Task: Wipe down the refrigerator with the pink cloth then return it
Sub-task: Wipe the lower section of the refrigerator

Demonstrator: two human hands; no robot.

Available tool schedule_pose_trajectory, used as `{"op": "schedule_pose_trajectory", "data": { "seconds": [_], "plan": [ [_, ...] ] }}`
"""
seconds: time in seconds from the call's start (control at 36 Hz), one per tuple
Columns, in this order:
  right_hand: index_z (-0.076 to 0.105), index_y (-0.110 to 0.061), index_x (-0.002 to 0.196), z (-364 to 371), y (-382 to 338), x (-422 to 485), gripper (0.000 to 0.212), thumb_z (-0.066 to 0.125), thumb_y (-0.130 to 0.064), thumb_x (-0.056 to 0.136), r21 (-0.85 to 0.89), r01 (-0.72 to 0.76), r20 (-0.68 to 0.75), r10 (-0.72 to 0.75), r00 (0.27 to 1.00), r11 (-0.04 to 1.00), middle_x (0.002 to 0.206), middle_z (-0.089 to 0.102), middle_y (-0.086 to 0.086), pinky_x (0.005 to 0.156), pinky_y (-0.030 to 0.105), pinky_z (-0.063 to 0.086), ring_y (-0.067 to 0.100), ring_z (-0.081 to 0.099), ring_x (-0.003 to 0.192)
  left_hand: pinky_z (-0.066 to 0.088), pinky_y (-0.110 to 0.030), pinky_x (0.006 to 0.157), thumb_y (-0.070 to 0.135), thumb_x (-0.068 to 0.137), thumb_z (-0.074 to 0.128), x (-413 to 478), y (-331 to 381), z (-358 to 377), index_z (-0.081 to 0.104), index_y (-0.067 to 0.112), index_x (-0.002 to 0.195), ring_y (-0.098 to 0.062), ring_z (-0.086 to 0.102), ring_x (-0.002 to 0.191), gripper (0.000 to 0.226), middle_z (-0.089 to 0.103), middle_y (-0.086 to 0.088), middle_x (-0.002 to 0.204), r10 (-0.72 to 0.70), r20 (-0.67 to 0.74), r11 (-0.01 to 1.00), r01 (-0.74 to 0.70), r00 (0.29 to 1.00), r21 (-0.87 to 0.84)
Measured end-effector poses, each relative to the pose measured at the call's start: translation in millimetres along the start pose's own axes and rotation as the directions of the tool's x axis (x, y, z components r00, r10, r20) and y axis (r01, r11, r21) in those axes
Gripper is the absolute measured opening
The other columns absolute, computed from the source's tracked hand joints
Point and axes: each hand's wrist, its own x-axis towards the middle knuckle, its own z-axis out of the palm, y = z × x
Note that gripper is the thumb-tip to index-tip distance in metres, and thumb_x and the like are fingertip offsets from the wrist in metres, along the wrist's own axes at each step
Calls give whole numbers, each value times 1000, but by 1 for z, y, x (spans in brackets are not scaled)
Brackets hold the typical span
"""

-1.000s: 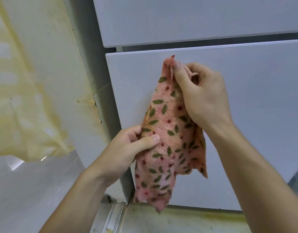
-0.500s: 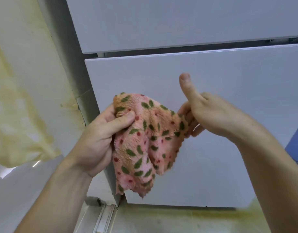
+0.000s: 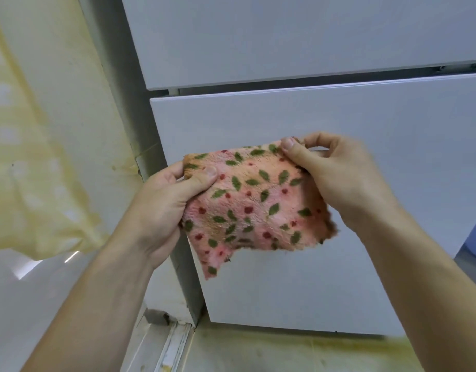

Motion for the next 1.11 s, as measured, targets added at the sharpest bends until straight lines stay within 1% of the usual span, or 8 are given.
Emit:
{"op": "schedule_pose_trajectory", "data": {
  "seconds": [0.14, 0.39, 0.53, 0.61, 0.78, 0.86, 0.94, 1.11],
  "plan": [
    [75, -25, 104, -8, -4, 2, 24, 86, -35, 84, 128, -95, 112, 81, 990, 987, 86, 81, 2, 85, 40, 57, 16, 75, 80, 64, -31, 82, 14, 82, 70, 1, 1, -4, 68, 5, 128, -27, 76, 105, 47, 77, -15, 117, -2, 4, 1000, 2, 1000, -18],
    [72, -30, 122, -25, -7, -2, 32, 79, -24, 91, -161, 12, 506, 73, 860, 987, 92, 82, -1, 95, 39, 60, 18, 78, 94, 60, -25, 78, 17, 86, 66, -2, 9, -11, 61, 0, 126, -23, 77, 98, 43, 79, -13, 106, 103, 70, 986, -111, 992, 126],
    [73, -48, 117, -18, -3, -5, 58, 73, -73, 65, -292, 116, 550, 68, 832, 949, 103, 76, -17, 95, 29, 57, 2, 71, 100, 58, -23, 62, 17, 81, 75, -5, 11, -1, 49, 8, 125, -20, 78, 79, 52, 80, -9, 86, 53, 32, 947, -60, 998, 315],
    [66, -55, 125, -4, -1, -10, 73, 79, -80, 58, -275, 98, 626, 101, 773, 956, 126, 67, -22, 105, 30, 52, -6, 64, 115, 53, -20, 55, 11, 91, 74, -6, 10, 4, 43, 20, 121, -13, 74, 68, 44, 78, -4, 79, 38, 0, 919, -35, 999, 392],
    [76, -17, 104, 15, 10, -12, 42, 83, -52, 81, -228, 11, 658, 146, 739, 974, 105, 80, 1, 102, 49, 57, 18, 76, 102, 59, -28, 77, 23, 77, 82, -6, 9, -1, 51, 29, 133, -21, 78, 89, 64, 80, -8, 94, -4, 86, 899, -34, 996, 437],
    [69, -9, 91, 12, 7, -9, 58, 85, -60, 67, -263, 34, 604, 137, 785, 964, 86, 78, 1, 79, 31, 57, 12, 74, 81, 63, -28, 83, 19, 63, 86, -5, 11, -8, 66, 25, 128, -21, 78, 99, 68, 81, -5, 105, -49, 137, 881, -22, 989, 473],
    [69, -14, 85, 6, 2, -7, 56, 85, -61, 61, -294, 63, 574, 123, 810, 954, 74, 73, -8, 65, 24, 47, 6, 68, 68, 62, -25, 83, 7, 72, 87, -3, 12, -11, 75, 26, 117, -14, 78, 99, 51, 81, 3, 105, -56, 140, 814, -36, 989, 580],
    [77, -30, 91, -1, 0, -6, 36, 80, -61, 73, -365, 93, 556, 137, 820, 926, 87, 78, -7, 85, 39, 61, 10, 75, 83, 56, -28, 76, 26, 80, 89, 5, 3, -10, 78, 35, 87, -1, 72, 78, 15, 76, 19, 82, 99, 48, 534, -93, 994, 841]
  ]
}}
